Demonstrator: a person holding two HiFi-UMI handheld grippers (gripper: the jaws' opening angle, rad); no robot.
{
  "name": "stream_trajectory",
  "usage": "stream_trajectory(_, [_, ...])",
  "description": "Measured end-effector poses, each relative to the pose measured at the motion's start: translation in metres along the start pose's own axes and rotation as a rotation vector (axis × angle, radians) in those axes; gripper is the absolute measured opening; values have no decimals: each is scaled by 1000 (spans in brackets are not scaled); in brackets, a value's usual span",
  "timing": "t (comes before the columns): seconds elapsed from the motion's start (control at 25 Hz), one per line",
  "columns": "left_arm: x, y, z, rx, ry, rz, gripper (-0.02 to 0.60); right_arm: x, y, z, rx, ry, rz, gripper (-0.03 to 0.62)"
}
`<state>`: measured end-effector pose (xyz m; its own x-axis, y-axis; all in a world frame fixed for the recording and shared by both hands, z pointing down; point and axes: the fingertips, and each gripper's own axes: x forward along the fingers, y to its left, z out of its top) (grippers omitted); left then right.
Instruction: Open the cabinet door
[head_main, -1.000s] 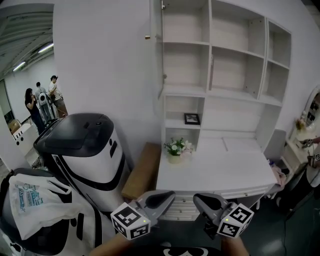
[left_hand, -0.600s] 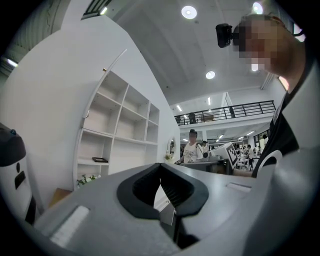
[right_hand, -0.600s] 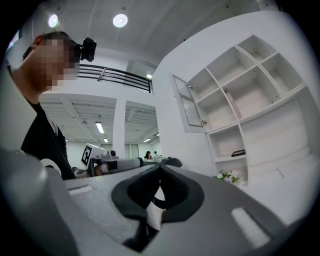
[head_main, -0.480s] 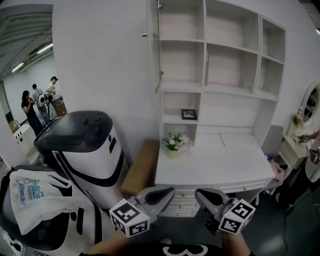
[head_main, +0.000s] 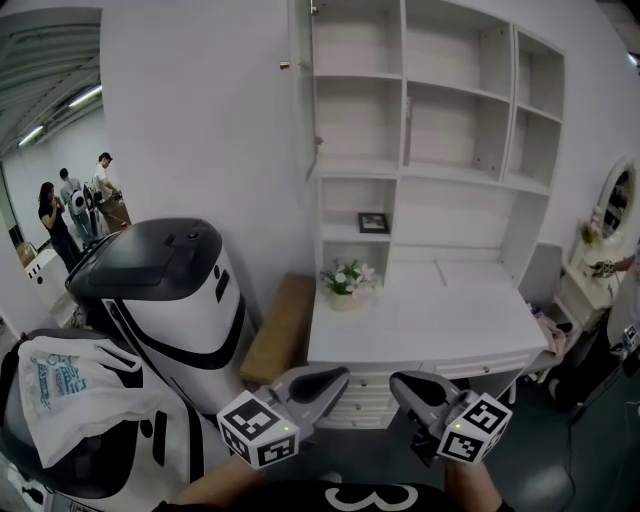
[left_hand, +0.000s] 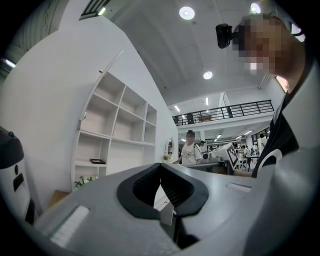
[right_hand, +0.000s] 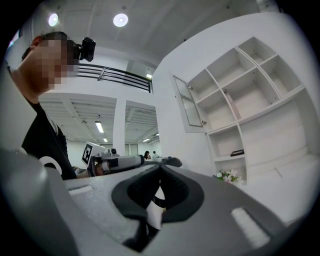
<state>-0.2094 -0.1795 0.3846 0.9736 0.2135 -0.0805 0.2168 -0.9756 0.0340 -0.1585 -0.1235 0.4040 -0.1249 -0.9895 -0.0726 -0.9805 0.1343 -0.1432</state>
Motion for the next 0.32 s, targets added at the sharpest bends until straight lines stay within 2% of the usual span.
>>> stream_trajectory(0.32, [-9, 2, 0, -9, -6, 6, 11, 4, 10, 3, -17, -6, 4, 2])
